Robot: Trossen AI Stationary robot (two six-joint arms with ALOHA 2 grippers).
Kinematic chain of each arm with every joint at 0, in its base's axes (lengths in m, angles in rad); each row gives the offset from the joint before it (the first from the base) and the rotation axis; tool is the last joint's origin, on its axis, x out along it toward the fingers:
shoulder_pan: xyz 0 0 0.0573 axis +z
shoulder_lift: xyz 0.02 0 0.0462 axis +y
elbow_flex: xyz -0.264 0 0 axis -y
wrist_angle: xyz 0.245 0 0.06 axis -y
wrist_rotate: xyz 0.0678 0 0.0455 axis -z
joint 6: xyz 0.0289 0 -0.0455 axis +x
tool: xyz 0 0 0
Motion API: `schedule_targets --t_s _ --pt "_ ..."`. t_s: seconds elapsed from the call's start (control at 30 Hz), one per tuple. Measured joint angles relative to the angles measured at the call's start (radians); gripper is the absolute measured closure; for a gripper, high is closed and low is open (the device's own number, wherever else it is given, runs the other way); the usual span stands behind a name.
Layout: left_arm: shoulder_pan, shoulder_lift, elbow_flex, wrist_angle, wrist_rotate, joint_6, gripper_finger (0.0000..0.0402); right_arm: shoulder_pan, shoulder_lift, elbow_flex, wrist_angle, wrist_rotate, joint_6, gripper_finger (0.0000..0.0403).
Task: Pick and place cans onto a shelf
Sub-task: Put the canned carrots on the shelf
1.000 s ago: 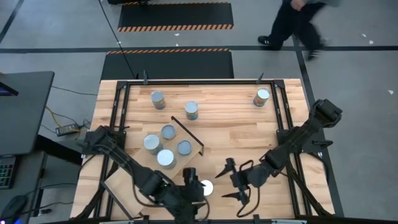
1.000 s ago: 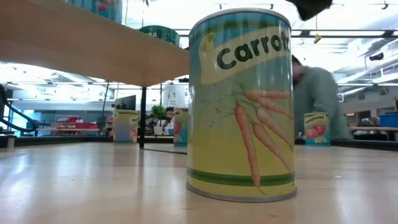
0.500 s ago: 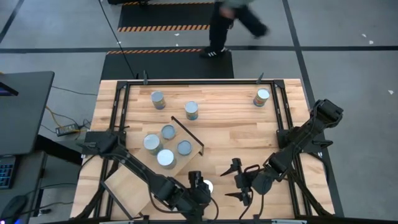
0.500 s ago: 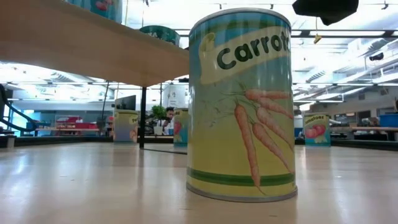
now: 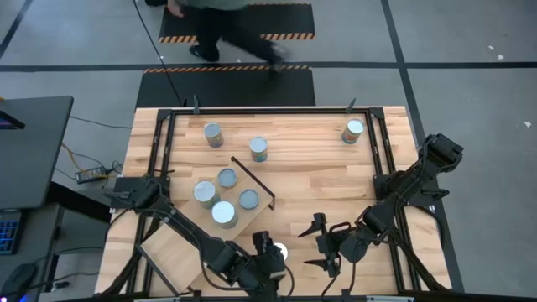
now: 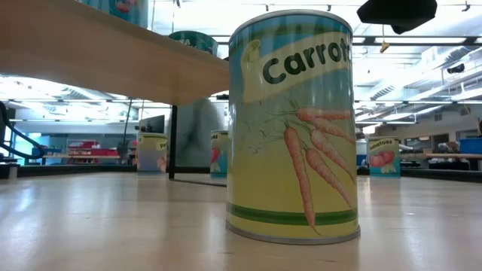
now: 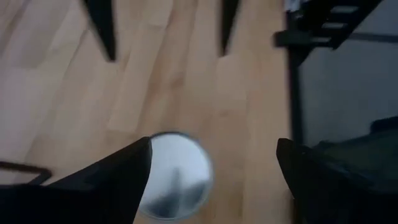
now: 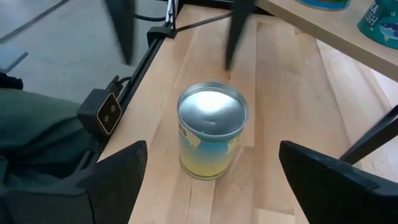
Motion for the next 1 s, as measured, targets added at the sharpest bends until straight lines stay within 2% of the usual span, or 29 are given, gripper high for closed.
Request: schedule_targets --t_s 0.17,0.33,0.43,0.73,1.0 --pt "-0.016 0.0 -0.001 -0.01 -0.036 0.02 0.006 0.0 0.0 0.0 -0.003 0.0 0.003 0.003" --pt "-0.022 0.0 -0.001 -0.018 -0.038 0.014 0.0115 0.0 0.0 0.0 -0.009 -0.002 0.029 0.003" --pt "-0.018 0.0 -0.001 -0.023 -0.005 -0.007 0.0127 0.0 0.0 0.0 -0.012 -0.002 0.04 0.003" --pt "-0.018 0.006 -0.001 -0.051 0.023 -0.083 0.0053 0.0 0.0 0.0 -0.012 -0.002 0.051 0.003" --pt "-0.017 0.009 -0.001 -0.099 -0.056 -0.109 0.0047 0.001 0.0 0.0 -0.016 -0.002 0.078 0.003"
